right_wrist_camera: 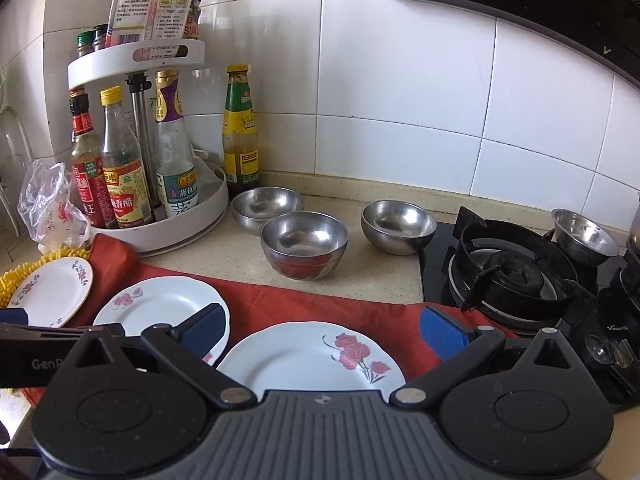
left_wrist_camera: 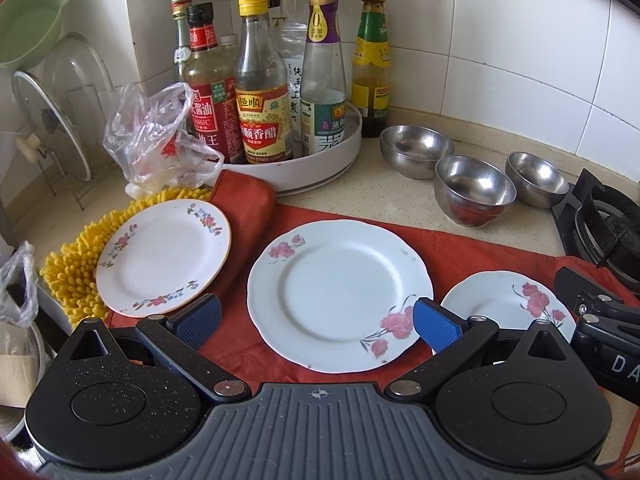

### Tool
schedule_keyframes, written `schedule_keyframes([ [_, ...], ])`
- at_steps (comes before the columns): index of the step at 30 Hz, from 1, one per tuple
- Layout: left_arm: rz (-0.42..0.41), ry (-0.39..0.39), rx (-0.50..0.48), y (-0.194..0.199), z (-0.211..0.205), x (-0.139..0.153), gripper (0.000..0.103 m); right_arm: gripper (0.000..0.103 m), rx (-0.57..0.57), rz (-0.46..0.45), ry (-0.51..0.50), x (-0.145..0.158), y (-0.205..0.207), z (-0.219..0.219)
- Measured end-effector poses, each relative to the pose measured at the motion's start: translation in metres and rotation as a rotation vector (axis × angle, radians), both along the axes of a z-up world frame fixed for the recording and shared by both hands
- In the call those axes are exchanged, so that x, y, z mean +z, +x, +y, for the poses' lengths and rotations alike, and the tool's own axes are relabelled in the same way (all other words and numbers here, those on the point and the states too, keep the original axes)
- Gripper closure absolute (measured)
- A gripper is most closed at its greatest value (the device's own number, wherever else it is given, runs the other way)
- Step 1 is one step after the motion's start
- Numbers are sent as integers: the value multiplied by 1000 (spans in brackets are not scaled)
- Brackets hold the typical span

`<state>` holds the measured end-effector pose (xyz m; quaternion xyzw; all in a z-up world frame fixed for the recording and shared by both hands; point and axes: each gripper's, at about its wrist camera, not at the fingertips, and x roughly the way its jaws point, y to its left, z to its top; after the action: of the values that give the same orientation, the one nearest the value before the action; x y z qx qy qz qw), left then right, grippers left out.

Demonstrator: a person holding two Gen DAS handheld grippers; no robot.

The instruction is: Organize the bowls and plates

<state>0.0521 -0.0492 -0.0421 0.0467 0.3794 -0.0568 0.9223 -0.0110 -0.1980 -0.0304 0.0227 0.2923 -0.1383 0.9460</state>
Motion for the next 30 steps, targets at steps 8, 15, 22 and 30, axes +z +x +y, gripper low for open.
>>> schedule_keyframes([
  [8, 0, 0, -19, 1, -7, 0, 0, 1, -15, 14, -3, -4, 5, -5],
  [15, 3, 0, -22, 4, -7, 0, 0, 1, -16, 16, -2, -5, 8, -5],
  [22, 5, 2, -31, 5, -6, -1, 0, 1, -24, 20, -6, -6, 10, -5],
  [30, 27, 12, -83, 2, -12, -9, 0, 1, -75, 48, -3, -15, 3, -11],
])
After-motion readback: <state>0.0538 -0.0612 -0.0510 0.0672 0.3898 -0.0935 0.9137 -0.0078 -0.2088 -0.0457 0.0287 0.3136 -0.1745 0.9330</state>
